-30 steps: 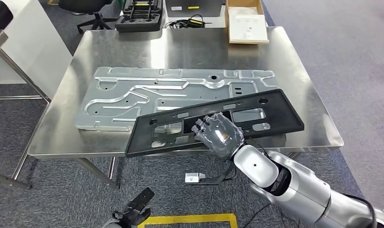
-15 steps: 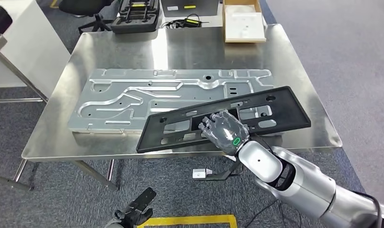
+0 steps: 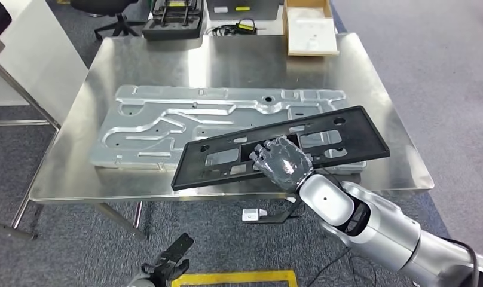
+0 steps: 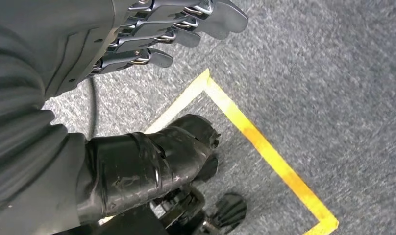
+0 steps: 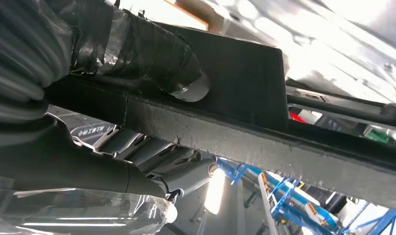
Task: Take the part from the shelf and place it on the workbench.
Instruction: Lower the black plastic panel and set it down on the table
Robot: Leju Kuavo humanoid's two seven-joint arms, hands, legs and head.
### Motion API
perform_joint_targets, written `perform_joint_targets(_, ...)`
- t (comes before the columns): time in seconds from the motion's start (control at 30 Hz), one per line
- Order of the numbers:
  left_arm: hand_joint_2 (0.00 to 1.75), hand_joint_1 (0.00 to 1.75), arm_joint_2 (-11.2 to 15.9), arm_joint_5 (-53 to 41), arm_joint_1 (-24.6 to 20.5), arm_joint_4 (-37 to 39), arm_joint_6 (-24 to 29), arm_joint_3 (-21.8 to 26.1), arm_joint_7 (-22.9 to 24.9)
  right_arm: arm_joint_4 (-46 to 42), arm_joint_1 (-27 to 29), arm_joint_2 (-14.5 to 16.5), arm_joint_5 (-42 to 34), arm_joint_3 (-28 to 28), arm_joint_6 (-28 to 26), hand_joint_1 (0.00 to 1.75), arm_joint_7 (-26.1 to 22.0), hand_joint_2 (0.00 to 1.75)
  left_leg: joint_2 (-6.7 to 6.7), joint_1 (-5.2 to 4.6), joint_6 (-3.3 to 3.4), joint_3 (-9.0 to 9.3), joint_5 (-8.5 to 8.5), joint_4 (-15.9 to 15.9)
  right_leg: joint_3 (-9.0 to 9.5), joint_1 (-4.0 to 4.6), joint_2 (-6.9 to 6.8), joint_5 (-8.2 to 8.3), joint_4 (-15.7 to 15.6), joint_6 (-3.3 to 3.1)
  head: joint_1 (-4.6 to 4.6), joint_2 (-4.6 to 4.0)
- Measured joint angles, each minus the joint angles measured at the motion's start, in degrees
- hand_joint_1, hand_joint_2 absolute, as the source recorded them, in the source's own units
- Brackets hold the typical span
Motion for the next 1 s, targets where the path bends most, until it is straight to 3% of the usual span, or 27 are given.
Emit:
perform_joint_targets(0.07,1.75,0.0,-0.12,0.01,-0.04,0.0,0.0,0.01,0.0,0.11,0.05,-0.13,0.0,0.0,-0.09,1.75,0.0,1.75,0.03,-0.09,0.37,0.21,-0.05,-0.16,-3.17,-0.06,-0.06,-3.11,6.65,0.09,0.1,0.0)
perform_joint_targets(0.13,1.75,0.0,-0.19,0.01,0.03,0.0,-0.02,0.01,0.01,0.3,0.28,-0.19,0.0,0.01,-0.15,1.75,0.0,1.75,0.0,-0.14,0.5,0.25,-0.16,-0.06,-5.73,-0.14,-0.08,-4.0,11.24,0.26,0.11,0.0)
perform_joint_targets(0.17,1.75,0.0,-0.2,0.01,0.08,0.0,-0.03,0.01,0.02,0.4,0.36,-0.23,0.0,0.01,-0.15,1.75,0.0,1.75,-0.03,-0.13,0.49,0.28,-0.26,0.05,-5.73,-0.2,-0.11,-2.91,10.75,0.34,0.11,0.0)
perform_joint_targets(0.23,1.75,0.0,-0.22,0.0,0.14,0.0,-0.04,0.01,0.03,0.52,0.3,-0.27,0.0,0.02,-0.16,1.75,0.0,1.75,-0.11,-0.08,0.33,0.36,-0.54,0.4,-3.58,-0.34,-0.18,0.76,5.58,0.41,0.12,0.0)
perform_joint_targets(0.3,1.75,0.0,-0.22,0.0,0.14,0.0,-0.04,0.01,0.03,0.53,0.22,-0.28,0.0,0.02,-0.17,1.75,0.0,1.75,-0.14,-0.05,0.19,0.4,-0.72,0.62,-2.02,-0.4,-0.22,2.67,2.17,0.42,0.12,0.0)
perform_joint_targets(0.37,1.75,0.0,-0.22,0.0,0.14,0.0,-0.04,0.01,0.03,0.53,0.21,-0.28,0.0,0.02,-0.17,1.75,0.0,1.75,-0.14,-0.05,0.16,0.41,-0.75,0.67,-1.8,-0.41,-0.22,2.89,1.73,0.42,0.12,0.0)
perform_joint_targets(0.43,1.75,0.0,-0.22,0.0,0.1,0.0,-0.04,0.01,0.03,0.54,0.14,-0.27,0.0,0.02,-0.21,1.75,0.0,1.75,-0.16,-0.2,-0.13,0.22,-1.02,1.09,-0.71,-0.34,-0.23,3.05,-0.62,0.31,0.14,0.0)
perform_joint_targets(0.53,1.75,0.0,-0.22,-0.02,0.04,0.0,0.07,0.04,0.11,0.73,0.03,-0.36,0.0,0.01,-0.39,1.75,-0.02,1.75,-0.1,-0.4,-1.52,-0.59,-2.04,2.58,0.48,-0.3,-0.11,3.12,-3.02,-1.05,-0.03,-0.01)
perform_joint_targets(0.57,1.75,0.0,-0.22,-0.02,0.04,0.0,0.11,0.05,0.15,0.8,-0.01,-0.4,0.0,0.0,-0.45,1.75,-0.03,1.75,-0.03,-0.27,-2.01,-1.38,-3.11,4.33,0.5,-0.39,-0.07,3.21,-3.02,-1.56,-0.15,-0.01)
perform_joint_targets(0.67,1.75,0.0,-0.22,0.0,0.09,0.0,0.2,0.05,0.17,0.95,-0.1,-0.46,0.0,0.01,-0.54,1.75,-0.37,1.75,0.07,-0.02,-2.76,-6.25,-7.6,14.46,0.6,-0.39,-0.1,3.18,-3.07,-1.99,-0.33,0.0)
perform_joint_targets(0.7,1.75,0.0,-0.22,0.01,0.16,0.0,0.21,0.05,0.18,1.04,-0.09,-0.46,0.0,0.01,-0.55,1.75,-0.58,1.75,0.07,0.01,-2.82,-7.43,-7.97,16.59,0.61,-0.36,-0.1,3.16,-3.06,-2.01,-0.33,0.0)
perform_joint_targets(0.73,1.75,0.0,-0.22,0.02,0.22,0.0,0.22,0.06,0.19,1.13,-0.11,-0.47,0.0,0.02,-0.55,1.75,-0.8,1.75,0.07,0.03,-2.78,-7.63,-7.31,16.7,0.63,-0.33,-0.09,3.15,-3.06,-2.02,-0.33,-0.01)
perform_joint_targets(0.8,1.75,0.0,-0.22,0.05,0.22,0.0,0.35,0.1,0.15,1.22,-0.28,-0.48,0.0,0.02,-0.55,1.75,-1.09,1.75,0.07,0.02,-2.33,-4.88,-3.61,10.77,0.76,-0.27,-0.04,3.09,-3.06,-1.98,-0.33,-0.01)
perform_joint_targets(0.87,1.75,0.0,-0.22,0.12,0.1,0.0,0.61,0.2,-0.08,1.29,-0.72,-0.52,0.0,0.02,-0.55,1.75,-1.19,1.75,0.02,-0.2,-1.72,-1.32,-1.2,3.67,0.75,-0.11,0.03,3.04,-3.07,-1.72,-0.3,0.0)
perform_joint_targets(0.9,1.75,0.0,-0.22,0.16,0.06,0.0,0.73,0.29,-0.23,1.36,-0.98,-0.58,0.0,0.02,-0.55,1.75,-1.21,1.75,-0.01,-0.35,-1.5,-0.42,-0.88,1.81,0.71,-0.07,0.06,3.05,-3.13,-1.48,-0.29,0.0)
perform_joint_targets(1.0,1.75,0.0,-0.22,0.32,0.03,0.0,0.87,0.5,-0.43,1.55,-1.33,-0.8,0.0,0.01,-0.54,1.75,-1.25,1.75,-0.02,-0.45,-0.8,0.0,-0.79,0.74,0.84,-0.09,0.05,3.18,-3.67,-0.51,-0.27,0.0)
